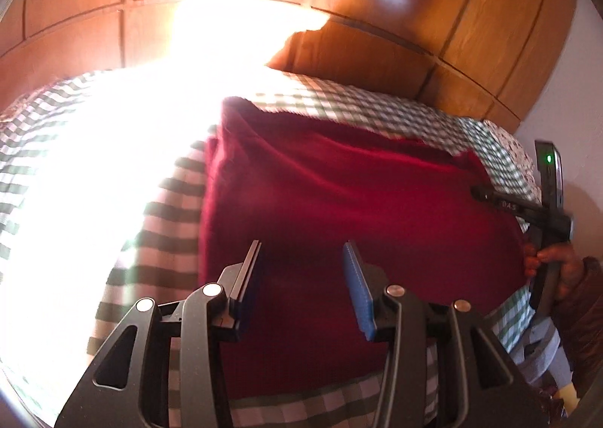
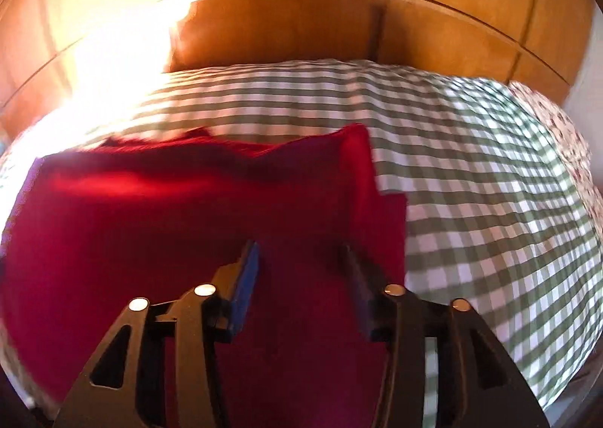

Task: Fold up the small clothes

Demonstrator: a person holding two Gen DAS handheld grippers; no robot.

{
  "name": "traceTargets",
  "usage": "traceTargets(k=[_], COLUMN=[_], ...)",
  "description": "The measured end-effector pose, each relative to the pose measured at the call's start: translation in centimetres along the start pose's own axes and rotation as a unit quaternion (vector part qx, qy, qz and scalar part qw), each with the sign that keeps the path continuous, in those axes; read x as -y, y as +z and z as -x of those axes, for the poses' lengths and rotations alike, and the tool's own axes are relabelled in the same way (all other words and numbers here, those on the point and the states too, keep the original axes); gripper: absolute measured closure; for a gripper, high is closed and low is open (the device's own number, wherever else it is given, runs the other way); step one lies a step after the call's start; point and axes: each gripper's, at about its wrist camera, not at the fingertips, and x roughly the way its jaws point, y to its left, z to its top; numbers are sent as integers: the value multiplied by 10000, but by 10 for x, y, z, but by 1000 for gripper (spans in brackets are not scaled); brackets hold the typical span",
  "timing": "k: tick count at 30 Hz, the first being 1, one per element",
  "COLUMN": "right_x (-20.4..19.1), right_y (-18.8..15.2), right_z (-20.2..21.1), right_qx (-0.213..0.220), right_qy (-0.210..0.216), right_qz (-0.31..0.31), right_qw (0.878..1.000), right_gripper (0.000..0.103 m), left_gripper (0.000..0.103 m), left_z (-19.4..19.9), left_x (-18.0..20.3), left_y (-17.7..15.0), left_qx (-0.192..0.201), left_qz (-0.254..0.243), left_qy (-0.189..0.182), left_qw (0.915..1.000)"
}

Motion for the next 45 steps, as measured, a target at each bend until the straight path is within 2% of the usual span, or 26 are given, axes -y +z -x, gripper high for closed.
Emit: traceTargets(k=[2,6,13,15,16,17,18,19,21,23,25,27,28,29,31,33,36,38,39,43,44,45], right_x=[7,4,2,2,2,2,3,3,3,4,4,4,4,4,4,5,5,5,5,5,5,5], right_y=[-2,-9,-11,-12,-12,-12,-13,-13,-13,-14,-14,-14,-14,-14,-15,-14,-14,-15,-15,-15,-15,-15], right_z=[-4,-4,-4,-3,-3,-3,-3,-3,-4,-5,-5,-5,-5,-5,-4,-4,-4,-4,-4,-4,-4,-4], right_qx=[104,322,442,468,480,495,516,526,541,554,561,565,571,573,582,580,582,582,583,584,584,585], right_qy=[133,88,73,73,76,87,109,119,136,154,174,190,184,181,180,178,180,186,188,184,183,179], right_qz=[-230,-156,-160,-171,-175,-183,-209,-222,-235,-252,-266,-279,-275,-273,-277,-270,-272,-275,-276,-273,-273,-271], right_qw=[9996,9993,9989,9987,9987,9986,9984,9983,9982,9980,9979,9978,9978,9978,9978,9978,9978,9978,9977,9977,9978,9978], right_gripper=[53,53,51,51,51,51,51,51,51,51,51,51,51,51,51,51,51,51,51,51,51,51], left_gripper=[59,59,56,59,73,88,89,89,86,79,77,78,73,63,49,43,43,43,43,75,81,83], left_z=[1,-8,-53,-71,-79,-86,-92,-99,-109,-103,-87,-72,-68,-67,-69,-79,-101,-115,-119,-133,-134,-134], left_x=[-14,-42,-71,-73,-72,-68,-64,-61,-66,-67,-56,-36,-25,-14,8,26,43,51,53,59,58,59], left_y=[11,35,81,87,90,91,91,89,80,79,82,85,88,91,95,98,98,97,95,96,95,95], left_qx=[92,151,-105,-212,-258,-286,-291,-329,-447,-329,-9,304,390,415,391,262,-100,-224,-261,-349,-342,-322], left_qz=[174,438,1096,1231,1233,1124,950,880,1048,1182,986,560,280,37,-463,-918,-1409,-1633,-1697,-1777,-1766,-1757], left_qy=[68,251,0,-30,-42,87,454,771,891,1020,1261,1353,1223,1052,757,573,480,544,563,645,666,688], left_qw=[9998,9986,9939,9922,9920,9932,9940,9926,9895,9872,9871,9888,9913,9936,9953,9938,9888,9848,9835,9813,9814,9815])
